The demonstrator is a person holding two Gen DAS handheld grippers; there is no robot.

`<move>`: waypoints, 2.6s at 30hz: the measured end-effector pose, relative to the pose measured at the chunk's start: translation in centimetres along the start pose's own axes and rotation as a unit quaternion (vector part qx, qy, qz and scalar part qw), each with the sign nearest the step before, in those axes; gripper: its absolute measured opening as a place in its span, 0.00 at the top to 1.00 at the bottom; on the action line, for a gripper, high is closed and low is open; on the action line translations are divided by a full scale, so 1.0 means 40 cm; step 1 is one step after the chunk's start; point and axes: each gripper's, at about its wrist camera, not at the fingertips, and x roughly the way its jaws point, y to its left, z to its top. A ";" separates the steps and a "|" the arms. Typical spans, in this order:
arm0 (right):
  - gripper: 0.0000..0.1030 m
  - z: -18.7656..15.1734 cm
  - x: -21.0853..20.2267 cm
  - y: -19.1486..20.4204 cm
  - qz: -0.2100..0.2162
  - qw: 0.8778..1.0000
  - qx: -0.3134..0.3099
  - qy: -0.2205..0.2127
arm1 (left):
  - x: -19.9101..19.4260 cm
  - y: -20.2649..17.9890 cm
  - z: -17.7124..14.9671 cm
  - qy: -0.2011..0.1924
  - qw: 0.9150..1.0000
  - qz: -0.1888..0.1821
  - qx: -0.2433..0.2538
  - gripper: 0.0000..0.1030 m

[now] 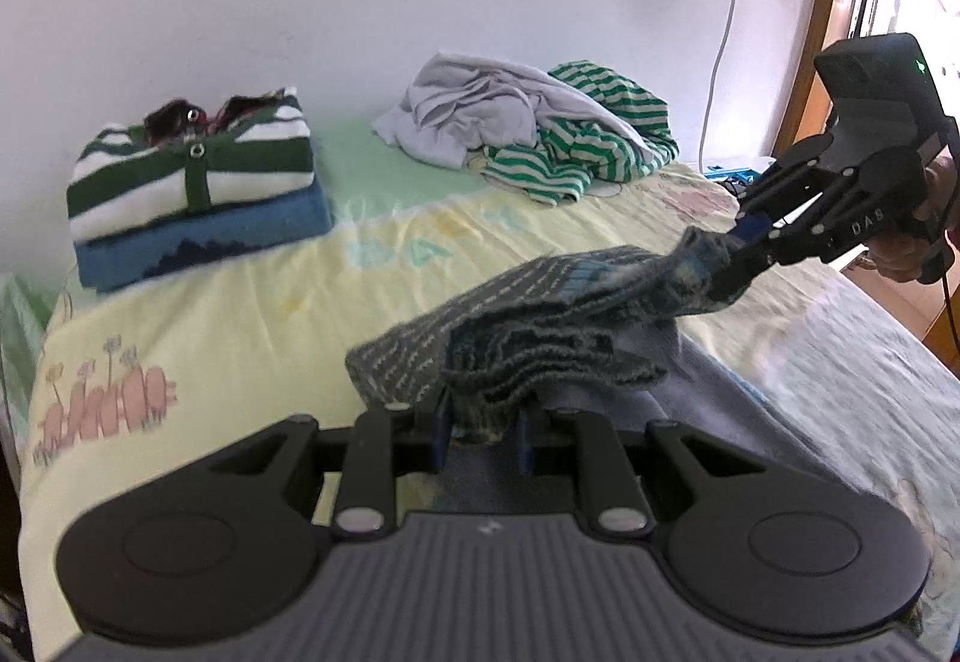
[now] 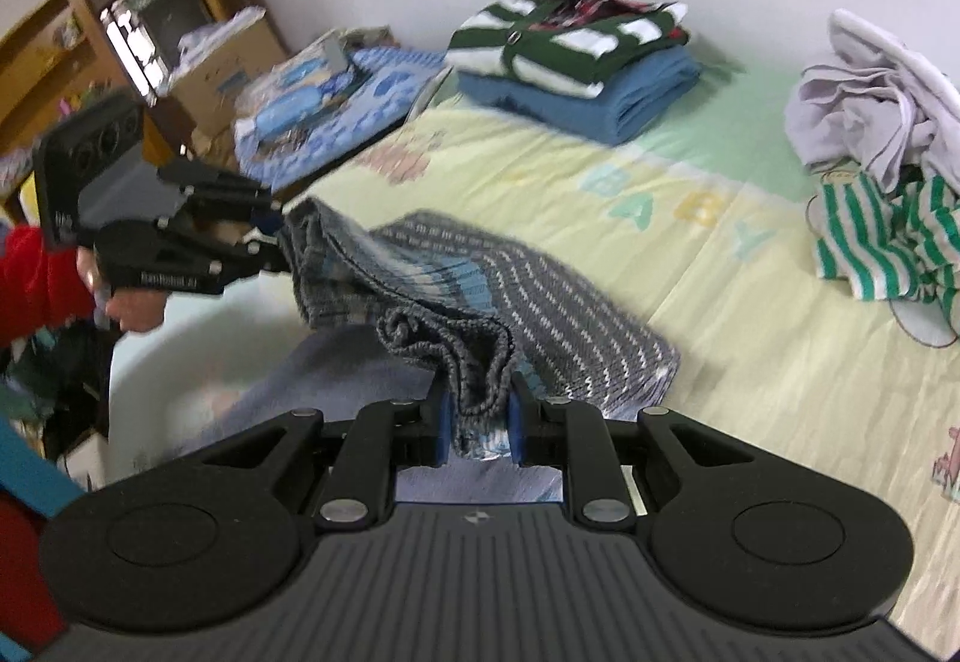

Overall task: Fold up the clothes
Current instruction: 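Lift the sweater by the cuffs with the right gripper and fold it over, then lower the folded sweater onto the bed and open the right gripper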

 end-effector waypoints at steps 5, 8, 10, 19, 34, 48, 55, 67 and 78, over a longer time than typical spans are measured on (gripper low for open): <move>0.82 -0.024 0.007 0.031 -0.002 1.000 -0.018 0.019 | -0.021 -0.024 -0.035 0.011 1.000 -0.008 -0.004 0.84; 0.82 -0.037 0.011 0.049 -0.002 0.999 -0.029 0.030 | -0.026 -0.034 -0.053 0.017 1.000 -0.013 -0.012 0.84; 0.82 -0.046 0.014 0.060 -0.004 0.999 -0.035 0.037 | -0.030 -0.042 -0.063 0.020 1.000 -0.013 -0.012 0.84; 0.82 -0.079 0.025 0.106 -0.011 0.996 -0.066 0.064 | -0.054 -0.080 -0.099 0.036 0.999 -0.020 0.003 0.84; 0.81 -0.123 0.052 0.138 -0.012 0.993 -0.088 0.081 | -0.025 -0.114 -0.165 0.078 0.996 -0.020 0.022 0.84; 0.76 -0.153 0.070 0.222 -0.087 0.972 -0.211 0.059 | -0.010 -0.122 -0.154 0.070 0.996 0.023 0.054 0.66; 0.85 -0.128 0.074 0.216 -0.139 0.959 -0.243 0.037 | 0.037 -0.112 -0.107 0.040 0.995 0.052 0.069 0.73; 0.85 -0.105 0.121 0.178 -0.175 0.949 -0.261 0.029 | 0.102 -0.059 -0.076 0.039 0.997 0.053 0.037 0.70; 0.62 -0.087 0.049 0.204 -0.126 0.958 -0.248 0.067 | -0.011 -0.030 -0.082 0.055 0.997 0.015 0.048 0.69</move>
